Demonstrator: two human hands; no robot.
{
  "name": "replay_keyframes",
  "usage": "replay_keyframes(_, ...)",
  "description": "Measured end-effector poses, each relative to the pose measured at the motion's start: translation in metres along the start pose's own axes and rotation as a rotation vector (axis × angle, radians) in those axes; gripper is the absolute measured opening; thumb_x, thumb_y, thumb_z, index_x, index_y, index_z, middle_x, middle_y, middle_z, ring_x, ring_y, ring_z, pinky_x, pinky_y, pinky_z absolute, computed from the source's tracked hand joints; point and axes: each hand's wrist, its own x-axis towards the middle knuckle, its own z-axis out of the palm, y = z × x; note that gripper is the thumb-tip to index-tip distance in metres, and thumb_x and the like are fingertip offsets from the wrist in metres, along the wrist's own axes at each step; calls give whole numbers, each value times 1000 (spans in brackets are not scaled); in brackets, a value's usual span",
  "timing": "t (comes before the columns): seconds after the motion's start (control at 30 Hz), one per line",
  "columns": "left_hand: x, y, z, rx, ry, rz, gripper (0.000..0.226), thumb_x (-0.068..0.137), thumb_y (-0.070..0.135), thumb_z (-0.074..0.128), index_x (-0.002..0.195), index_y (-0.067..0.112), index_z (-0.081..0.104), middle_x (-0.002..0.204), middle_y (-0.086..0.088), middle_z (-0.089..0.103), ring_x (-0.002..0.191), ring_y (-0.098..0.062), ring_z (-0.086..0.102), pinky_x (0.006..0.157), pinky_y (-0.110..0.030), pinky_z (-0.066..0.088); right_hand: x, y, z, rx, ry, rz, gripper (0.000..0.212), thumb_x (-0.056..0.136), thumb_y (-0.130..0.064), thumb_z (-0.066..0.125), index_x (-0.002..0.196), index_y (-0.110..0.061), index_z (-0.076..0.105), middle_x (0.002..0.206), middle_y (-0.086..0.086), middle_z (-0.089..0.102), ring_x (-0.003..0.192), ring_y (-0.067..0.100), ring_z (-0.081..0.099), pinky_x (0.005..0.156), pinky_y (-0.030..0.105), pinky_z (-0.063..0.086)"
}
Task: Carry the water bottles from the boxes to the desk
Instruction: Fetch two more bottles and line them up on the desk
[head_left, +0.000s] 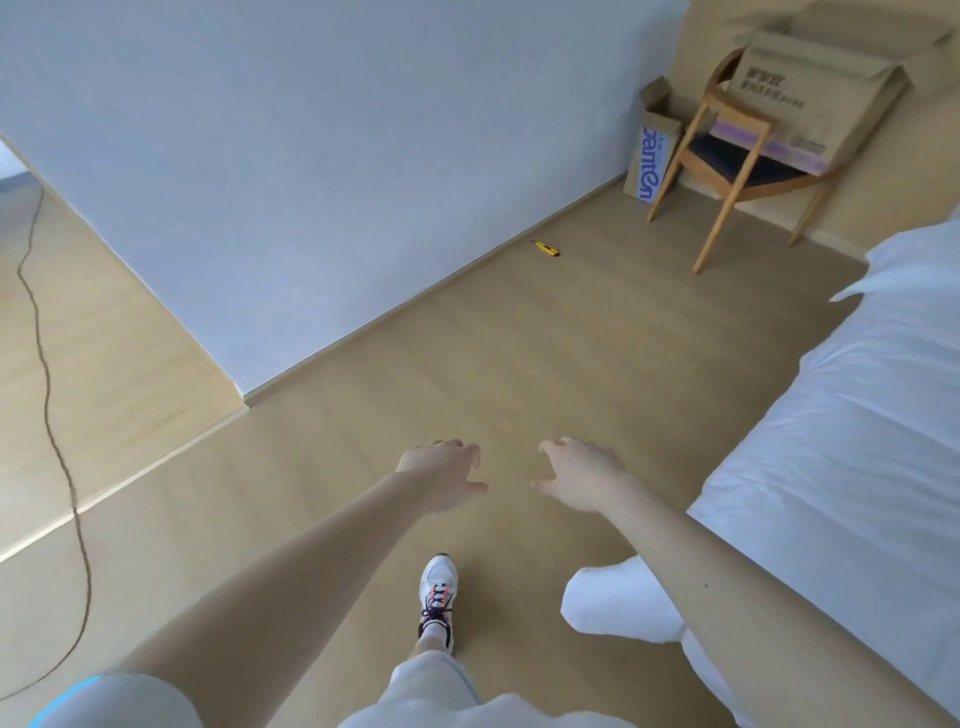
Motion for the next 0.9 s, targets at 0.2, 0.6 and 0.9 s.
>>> replay_keyframes(0.2, 69, -32, -47, 46, -12, 92, 44, 97, 46, 46, 134, 22, 44, 134, 0, 48, 123, -21, 47, 80, -28, 34, 55, -6, -41, 22, -33, 83, 59, 99, -50, 40, 147, -17, 31, 144, 8, 41, 132, 29, 40, 104, 42, 36)
replay_keyframes(0.6, 192, -115, -152, 103, 10, 174, 43, 97, 46, 45, 133, 22, 45, 132, -1, 48, 121, -21, 47, 77, -29, 33, 181, -37, -131, 49, -34, 177, 54, 100, -47, 40, 143, -15, 36, 143, 8, 44, 131, 28, 41, 104, 43, 37)
replay_keyframes(0.9, 265, -97, -184, 145, -29, 306, 44, 97, 44, 47, 135, 21, 44, 135, -2, 47, 124, -23, 45, 84, -31, 37, 218, -1, -166, 102, -37, 302, 57, 99, -47, 42, 144, -14, 34, 144, 9, 43, 133, 29, 41, 106, 44, 37)
